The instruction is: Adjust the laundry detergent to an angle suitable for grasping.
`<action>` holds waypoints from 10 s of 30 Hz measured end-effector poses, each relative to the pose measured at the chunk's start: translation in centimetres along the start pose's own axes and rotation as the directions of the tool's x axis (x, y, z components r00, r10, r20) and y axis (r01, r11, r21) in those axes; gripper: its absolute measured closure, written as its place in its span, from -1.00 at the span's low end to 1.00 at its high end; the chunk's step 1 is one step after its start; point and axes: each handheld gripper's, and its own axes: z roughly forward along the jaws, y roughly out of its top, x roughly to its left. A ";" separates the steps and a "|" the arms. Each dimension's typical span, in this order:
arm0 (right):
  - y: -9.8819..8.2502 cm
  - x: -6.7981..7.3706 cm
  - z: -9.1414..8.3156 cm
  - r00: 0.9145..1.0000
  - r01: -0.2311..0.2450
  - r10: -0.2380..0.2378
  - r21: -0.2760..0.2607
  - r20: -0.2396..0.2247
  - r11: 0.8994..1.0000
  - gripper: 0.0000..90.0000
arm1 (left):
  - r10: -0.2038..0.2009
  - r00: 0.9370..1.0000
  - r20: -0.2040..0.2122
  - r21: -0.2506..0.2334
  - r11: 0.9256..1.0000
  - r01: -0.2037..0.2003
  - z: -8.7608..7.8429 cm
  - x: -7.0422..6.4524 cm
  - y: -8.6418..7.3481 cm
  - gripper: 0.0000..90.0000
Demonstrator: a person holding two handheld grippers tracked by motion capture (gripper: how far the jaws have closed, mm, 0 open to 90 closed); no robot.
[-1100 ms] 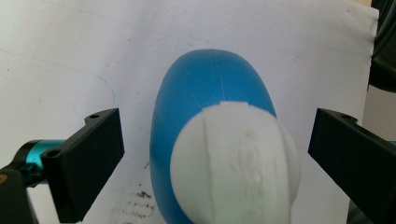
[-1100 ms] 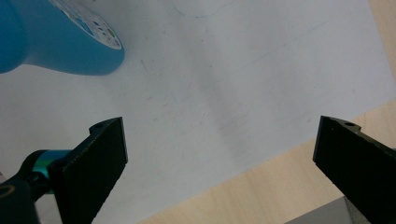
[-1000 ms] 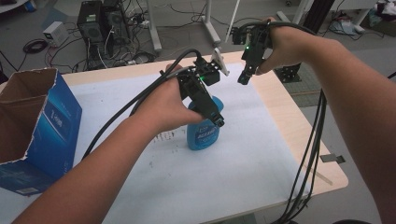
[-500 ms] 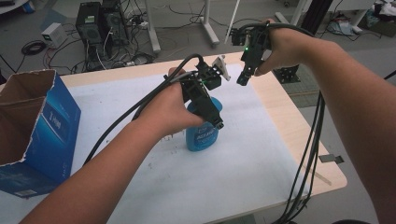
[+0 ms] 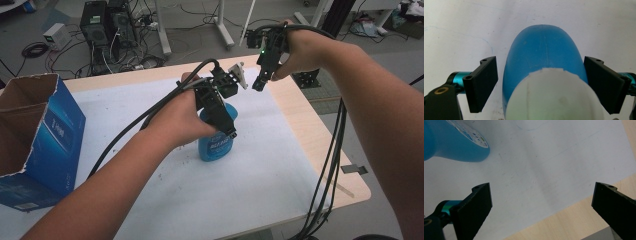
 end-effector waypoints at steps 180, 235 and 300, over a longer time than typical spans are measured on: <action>6.9 5.3 2.8 0.984 0.175 -0.174 0.041 -0.033 0.984 -0.95 | 0.613 0.734 0.292 -0.126 0.785 -0.606 -6.8 -0.8 -13.5 -0.15; 6.7 5.0 2.7 0.987 0.156 -0.155 0.022 -0.038 0.988 -0.95 | 0.438 0.862 0.255 0.041 0.886 -0.462 -11.5 0.9 -15.9 -0.73; 6.7 5.5 1.8 0.980 0.197 -0.196 0.017 -0.033 0.980 -0.95 | 0.204 0.965 0.163 0.325 0.913 -0.247 -16.9 4.3 -16.9 -0.96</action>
